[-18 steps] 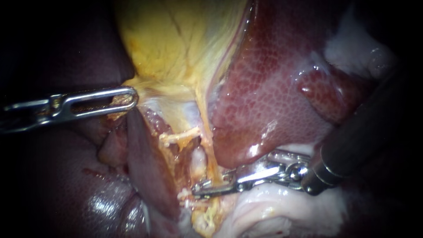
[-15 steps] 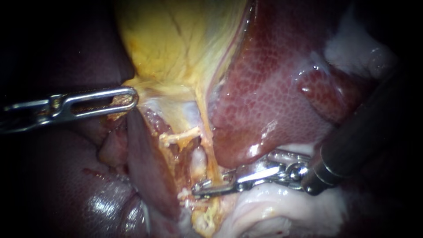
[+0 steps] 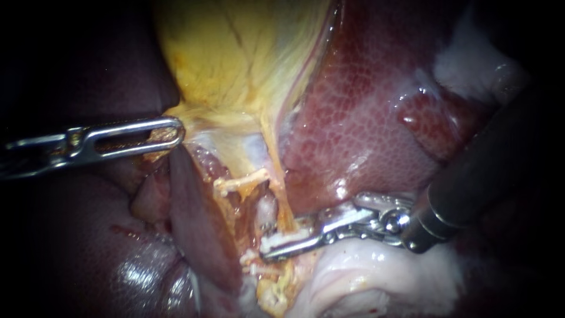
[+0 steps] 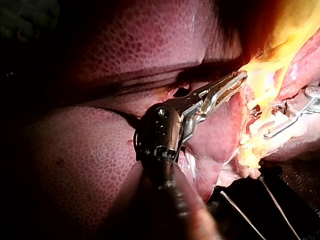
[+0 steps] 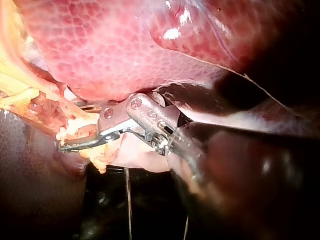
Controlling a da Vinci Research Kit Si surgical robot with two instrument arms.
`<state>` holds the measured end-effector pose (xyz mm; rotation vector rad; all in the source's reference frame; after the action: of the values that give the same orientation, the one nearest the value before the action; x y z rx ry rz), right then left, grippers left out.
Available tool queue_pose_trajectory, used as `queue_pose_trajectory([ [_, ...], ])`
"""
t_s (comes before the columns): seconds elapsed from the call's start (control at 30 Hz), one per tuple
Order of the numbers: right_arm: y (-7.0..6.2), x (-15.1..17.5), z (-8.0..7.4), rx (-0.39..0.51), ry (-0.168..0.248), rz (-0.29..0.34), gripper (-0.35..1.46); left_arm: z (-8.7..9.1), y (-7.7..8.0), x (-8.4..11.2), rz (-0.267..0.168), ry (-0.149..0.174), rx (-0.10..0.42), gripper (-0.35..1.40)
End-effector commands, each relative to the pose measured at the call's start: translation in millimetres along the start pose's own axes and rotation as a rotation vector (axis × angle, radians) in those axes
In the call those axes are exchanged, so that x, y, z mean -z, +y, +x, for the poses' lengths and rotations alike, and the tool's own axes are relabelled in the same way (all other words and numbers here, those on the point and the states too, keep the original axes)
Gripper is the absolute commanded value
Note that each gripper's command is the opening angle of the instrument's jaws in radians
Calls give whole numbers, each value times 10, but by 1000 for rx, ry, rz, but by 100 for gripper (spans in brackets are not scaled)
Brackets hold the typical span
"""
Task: Going back second clip right tube
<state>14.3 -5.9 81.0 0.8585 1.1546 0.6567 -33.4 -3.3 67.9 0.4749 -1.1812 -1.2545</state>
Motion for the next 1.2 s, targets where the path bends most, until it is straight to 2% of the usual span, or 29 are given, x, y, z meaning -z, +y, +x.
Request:
queue_pose_trajectory([
  [0.03, 1, 4, 1, 9, 7, -9, 60, 0, 0, 0, -1, 0, 0, -35],
  [0.23, -6, 28, 8, 58, -7, -17, 60, 0, 0, 0, -1, 0, 0, -35],
  [0.37, -19, 55, 21, 82, -11, -6, 60, 1, 0, 1, -1, -1, 0, -35],
  [0.53, -51, 98, 56, 185, -25, 5, 60, 4, 0, 0, 3, 1, -2, -35],
  [0.63, -69, 123, 81, 239, -31, -45, 60, 7, 0, -3, 6, 2, -3, -35],
  [0.77, -83, 143, 101, 280, -24, -90, 60, 12, -1, -6, 8, 2, -6, -35],
  [0.9, -90, 154, 113, 284, -19, -110, 60, 16, -1, -9, 11, 3, -7, -35],
  [1.03, -91, 156, 114, 284, -20, -110, 60, 22, -2, -16, 15, 4, -4, -35],
  [1.2, -91, 155, 114, 284, -20, -110, 60, 45, -5, -36, 29, 21, -5, -35],
])
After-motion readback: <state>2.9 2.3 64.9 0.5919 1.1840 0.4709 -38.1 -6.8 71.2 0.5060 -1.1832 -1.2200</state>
